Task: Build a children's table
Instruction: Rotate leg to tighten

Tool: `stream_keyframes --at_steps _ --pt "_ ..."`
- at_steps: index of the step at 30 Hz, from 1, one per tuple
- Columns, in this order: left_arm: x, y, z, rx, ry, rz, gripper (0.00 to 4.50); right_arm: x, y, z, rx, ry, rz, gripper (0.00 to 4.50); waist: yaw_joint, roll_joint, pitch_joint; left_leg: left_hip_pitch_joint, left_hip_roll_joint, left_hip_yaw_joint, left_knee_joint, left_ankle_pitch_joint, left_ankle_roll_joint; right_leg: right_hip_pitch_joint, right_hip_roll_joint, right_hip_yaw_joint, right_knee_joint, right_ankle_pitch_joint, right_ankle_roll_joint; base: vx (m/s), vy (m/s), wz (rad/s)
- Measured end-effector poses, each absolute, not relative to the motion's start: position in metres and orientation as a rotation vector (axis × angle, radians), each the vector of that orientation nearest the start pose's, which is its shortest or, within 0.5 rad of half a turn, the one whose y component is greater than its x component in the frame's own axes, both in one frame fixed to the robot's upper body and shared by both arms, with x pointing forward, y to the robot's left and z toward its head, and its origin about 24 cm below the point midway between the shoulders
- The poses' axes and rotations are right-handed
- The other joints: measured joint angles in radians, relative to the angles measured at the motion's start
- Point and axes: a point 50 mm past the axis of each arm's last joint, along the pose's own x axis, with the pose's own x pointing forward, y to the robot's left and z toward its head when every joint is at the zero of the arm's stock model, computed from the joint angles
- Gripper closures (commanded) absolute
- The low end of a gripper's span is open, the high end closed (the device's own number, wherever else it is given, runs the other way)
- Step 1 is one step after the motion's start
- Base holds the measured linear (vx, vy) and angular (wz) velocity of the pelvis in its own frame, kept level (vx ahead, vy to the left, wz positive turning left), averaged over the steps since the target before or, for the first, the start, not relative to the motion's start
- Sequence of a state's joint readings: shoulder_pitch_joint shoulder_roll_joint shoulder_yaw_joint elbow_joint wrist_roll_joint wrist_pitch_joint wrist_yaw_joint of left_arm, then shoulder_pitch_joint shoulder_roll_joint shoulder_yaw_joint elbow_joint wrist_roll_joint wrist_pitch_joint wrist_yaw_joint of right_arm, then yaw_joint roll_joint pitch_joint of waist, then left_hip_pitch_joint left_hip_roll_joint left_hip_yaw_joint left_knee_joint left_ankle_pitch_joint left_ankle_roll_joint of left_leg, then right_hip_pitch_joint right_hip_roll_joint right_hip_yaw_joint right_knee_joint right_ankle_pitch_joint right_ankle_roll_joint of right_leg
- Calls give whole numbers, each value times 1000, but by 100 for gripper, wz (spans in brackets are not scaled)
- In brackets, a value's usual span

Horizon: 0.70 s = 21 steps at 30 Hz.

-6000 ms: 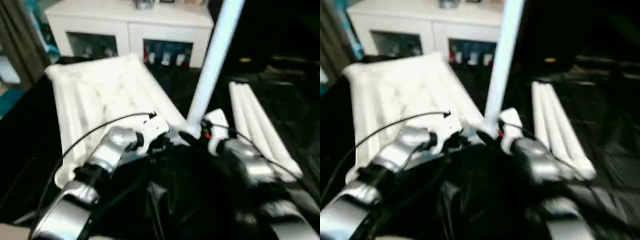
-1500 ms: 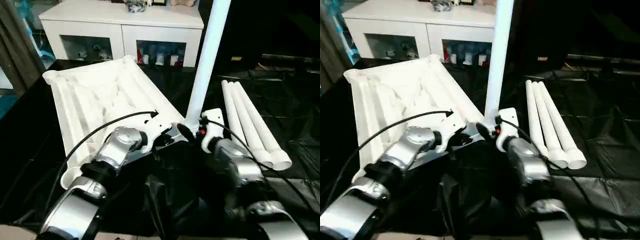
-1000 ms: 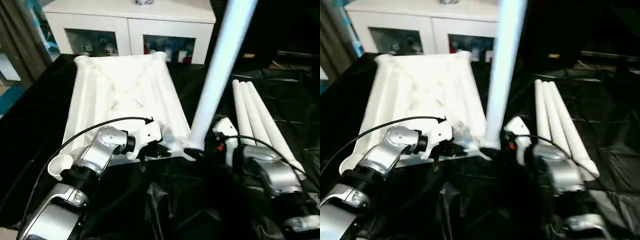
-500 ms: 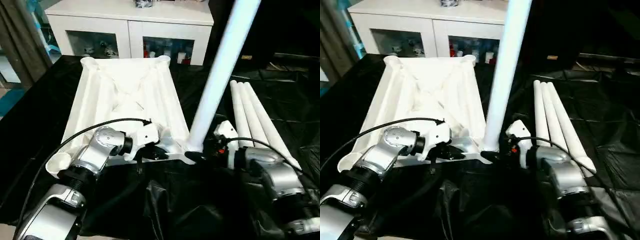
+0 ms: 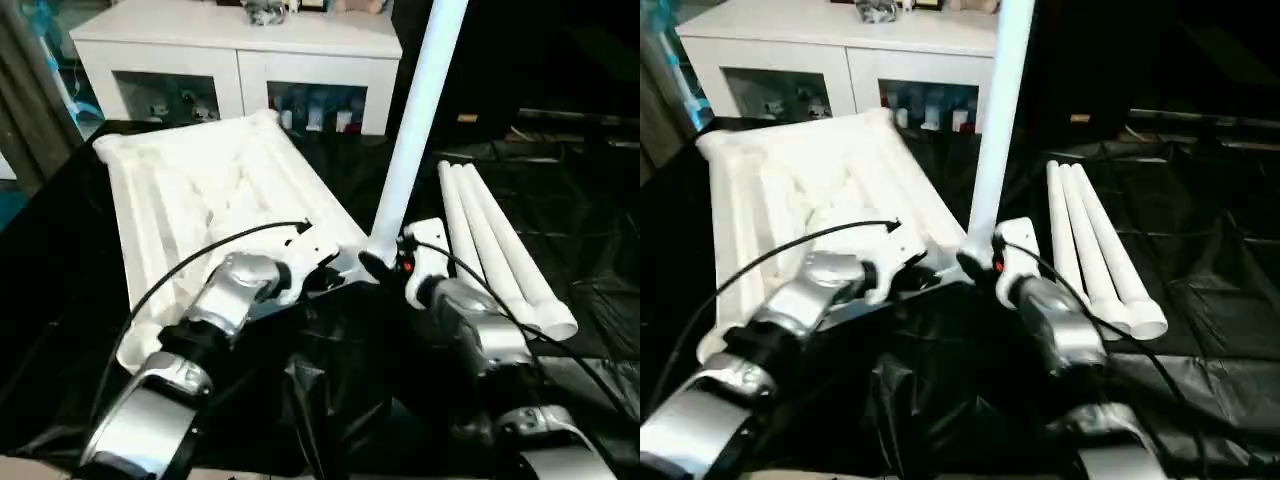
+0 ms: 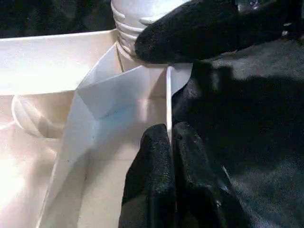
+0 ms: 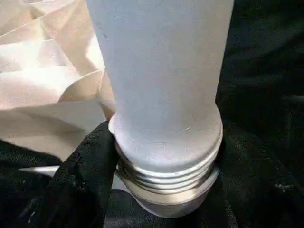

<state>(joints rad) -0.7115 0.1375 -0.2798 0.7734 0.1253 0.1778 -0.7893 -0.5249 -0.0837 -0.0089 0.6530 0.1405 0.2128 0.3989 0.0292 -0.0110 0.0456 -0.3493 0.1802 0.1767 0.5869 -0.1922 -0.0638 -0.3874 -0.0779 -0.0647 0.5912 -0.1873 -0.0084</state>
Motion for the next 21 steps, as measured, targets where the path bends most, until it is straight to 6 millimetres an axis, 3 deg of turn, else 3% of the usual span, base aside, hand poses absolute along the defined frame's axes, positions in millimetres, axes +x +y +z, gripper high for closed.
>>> stream_keyframes --at_steps 6,14,16,21 --pt "340 72 43 404 428 -1038 450 335 -122 25 73 332 502 56 3 1 0 -1 -1 0 0 0 0 0 0 1 -1 0 0 0 0 0" --pt "329 88 46 434 391 -1209 450 321 -141 31 -44 322 751 56 8 5 -1 -2 0 0 -8 0 0 0 0 0 4 2 -3 7 -2 0" --pt "324 94 48 452 382 -1297 450 317 -148 34 -70 337 832 56 18 6 -1 -3 0 0 -9 1 1 -4 0 -1 4 -1 -2 70 -14 3" --pt "320 100 53 473 372 -1379 450 307 -161 40 -82 361 946 56 31 7 -2 -16 1 1 -7 2 8 -15 0 0 5 -3 -4 14 -1 1"
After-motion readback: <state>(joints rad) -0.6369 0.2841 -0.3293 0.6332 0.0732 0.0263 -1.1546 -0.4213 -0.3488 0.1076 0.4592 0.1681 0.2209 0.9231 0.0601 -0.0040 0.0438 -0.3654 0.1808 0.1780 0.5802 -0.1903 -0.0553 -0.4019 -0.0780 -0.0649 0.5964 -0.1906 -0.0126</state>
